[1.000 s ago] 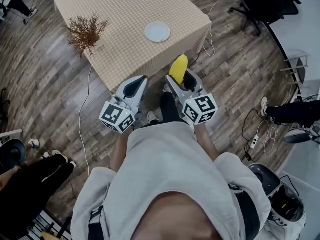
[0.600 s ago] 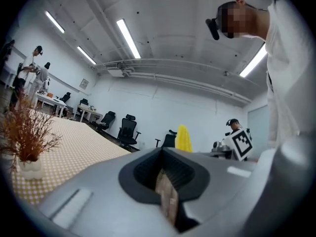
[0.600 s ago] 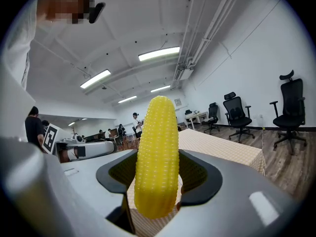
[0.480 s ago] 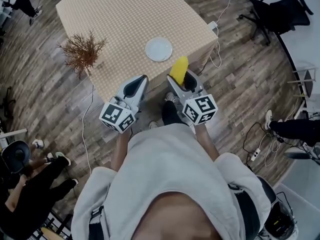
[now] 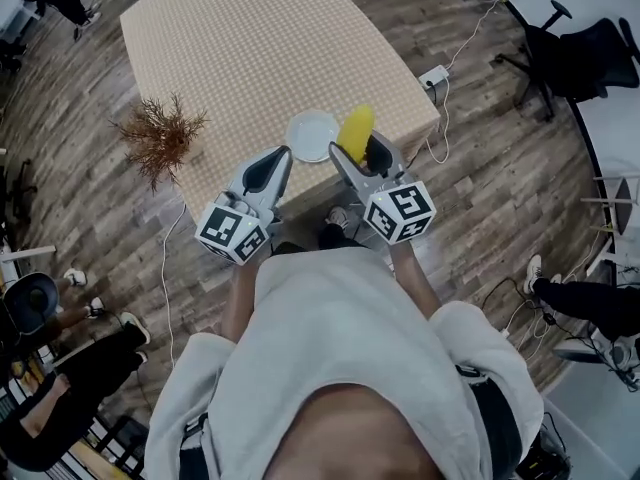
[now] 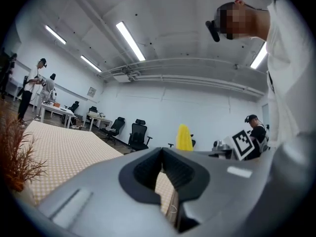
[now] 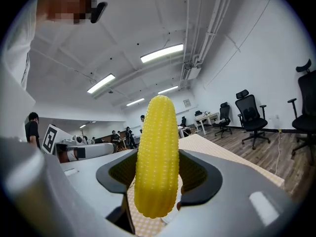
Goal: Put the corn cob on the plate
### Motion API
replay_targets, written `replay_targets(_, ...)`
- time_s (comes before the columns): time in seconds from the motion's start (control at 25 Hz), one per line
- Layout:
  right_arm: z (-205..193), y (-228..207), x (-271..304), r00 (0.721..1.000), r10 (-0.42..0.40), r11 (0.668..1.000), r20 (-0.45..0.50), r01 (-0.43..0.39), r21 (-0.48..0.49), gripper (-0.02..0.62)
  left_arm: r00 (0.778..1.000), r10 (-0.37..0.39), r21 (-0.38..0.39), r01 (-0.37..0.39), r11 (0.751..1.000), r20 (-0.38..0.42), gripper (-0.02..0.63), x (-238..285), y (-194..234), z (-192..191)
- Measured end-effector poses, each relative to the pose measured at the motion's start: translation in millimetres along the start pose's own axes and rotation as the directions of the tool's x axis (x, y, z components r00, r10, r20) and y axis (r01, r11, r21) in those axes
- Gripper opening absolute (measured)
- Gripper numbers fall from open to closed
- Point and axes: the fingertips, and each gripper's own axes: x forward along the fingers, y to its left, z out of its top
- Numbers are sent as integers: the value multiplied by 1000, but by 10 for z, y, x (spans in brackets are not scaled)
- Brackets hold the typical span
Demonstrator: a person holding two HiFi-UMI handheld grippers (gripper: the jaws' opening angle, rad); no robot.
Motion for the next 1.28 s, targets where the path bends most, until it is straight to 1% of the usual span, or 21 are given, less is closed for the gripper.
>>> replay_targets(0.12, 56, -121, 148, 1000, 20, 1000, -8, -20, -3, 254, 1000, 27, -5, -27, 1000, 3, 8, 102, 102, 27)
replay_targets(0.24, 44, -134, 305, 999, 27, 1000, -23, -27, 3, 253, 999, 45, -20, -45, 999, -4, 8, 113, 261, 4)
replay_targets(0.32, 29, -111, 391, 999, 29, 1000, -34, -29, -2, 253, 999, 45, -32, -45, 998, -7, 8, 125, 358, -2)
replay_targets(0.44, -29, -94, 485, 998, 16, 1000, -57, -16, -1, 253, 1000, 23, -41, -24, 999, -21, 8, 162, 441, -22)
replay_targets(0.68, -232, -117, 733, 994, -19, 1000, -111, 20, 7, 253, 998, 2, -89, -8, 996, -62, 8, 185, 739, -191)
replay_targets(0.84, -420, -143, 770, 986, -38, 999, -159, 42, 25, 253, 997, -2, -126, -8, 992, -80, 8, 164, 843, -317)
replay_targets(1.28, -1019, -345, 1011, 957, -67, 991, -283, 96, 92, 253, 989, -3, -209, -28, 978, -147, 8, 229, 1197, -735)
